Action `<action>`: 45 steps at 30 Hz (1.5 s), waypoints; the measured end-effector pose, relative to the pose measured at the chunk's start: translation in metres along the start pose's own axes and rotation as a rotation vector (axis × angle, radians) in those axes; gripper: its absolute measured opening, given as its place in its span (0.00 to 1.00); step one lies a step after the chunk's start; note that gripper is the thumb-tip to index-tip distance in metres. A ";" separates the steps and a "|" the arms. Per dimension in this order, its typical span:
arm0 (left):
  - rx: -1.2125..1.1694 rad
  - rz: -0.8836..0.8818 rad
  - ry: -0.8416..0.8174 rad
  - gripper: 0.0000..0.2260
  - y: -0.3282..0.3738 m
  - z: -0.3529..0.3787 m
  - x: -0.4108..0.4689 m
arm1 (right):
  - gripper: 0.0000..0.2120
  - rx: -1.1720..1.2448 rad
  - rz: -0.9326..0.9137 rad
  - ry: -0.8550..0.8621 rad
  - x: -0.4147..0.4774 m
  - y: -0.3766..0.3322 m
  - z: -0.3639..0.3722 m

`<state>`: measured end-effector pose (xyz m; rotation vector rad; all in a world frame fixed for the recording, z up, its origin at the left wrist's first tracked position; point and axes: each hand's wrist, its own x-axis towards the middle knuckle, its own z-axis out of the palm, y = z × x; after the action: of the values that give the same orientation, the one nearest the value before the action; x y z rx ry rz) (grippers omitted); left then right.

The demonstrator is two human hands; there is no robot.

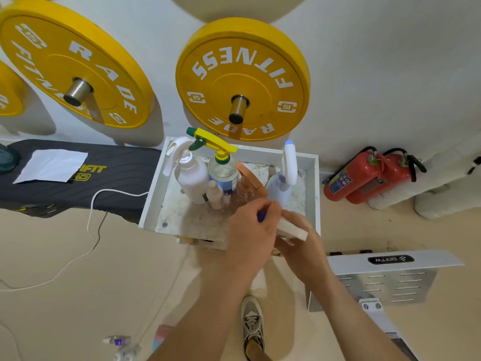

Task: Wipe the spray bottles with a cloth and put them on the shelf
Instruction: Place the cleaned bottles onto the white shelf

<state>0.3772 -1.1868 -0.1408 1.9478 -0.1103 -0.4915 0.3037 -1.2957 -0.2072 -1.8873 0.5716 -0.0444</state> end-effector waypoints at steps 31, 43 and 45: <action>0.008 -0.717 0.408 0.14 -0.475 -0.307 -0.219 | 0.27 -0.745 0.103 -0.949 -0.125 0.022 0.442; 0.165 -0.863 0.296 0.16 -0.774 -0.228 -0.179 | 0.34 -1.307 -0.264 -1.361 -0.145 0.322 0.681; 0.202 -0.927 0.343 0.27 -0.824 -0.217 -0.165 | 0.37 -1.368 -0.344 -1.394 -0.145 0.374 0.699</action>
<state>0.1914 -0.6039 -0.7562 2.1768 1.0339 -0.7399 0.2464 -0.7304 -0.7782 -2.5490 -0.9460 1.6498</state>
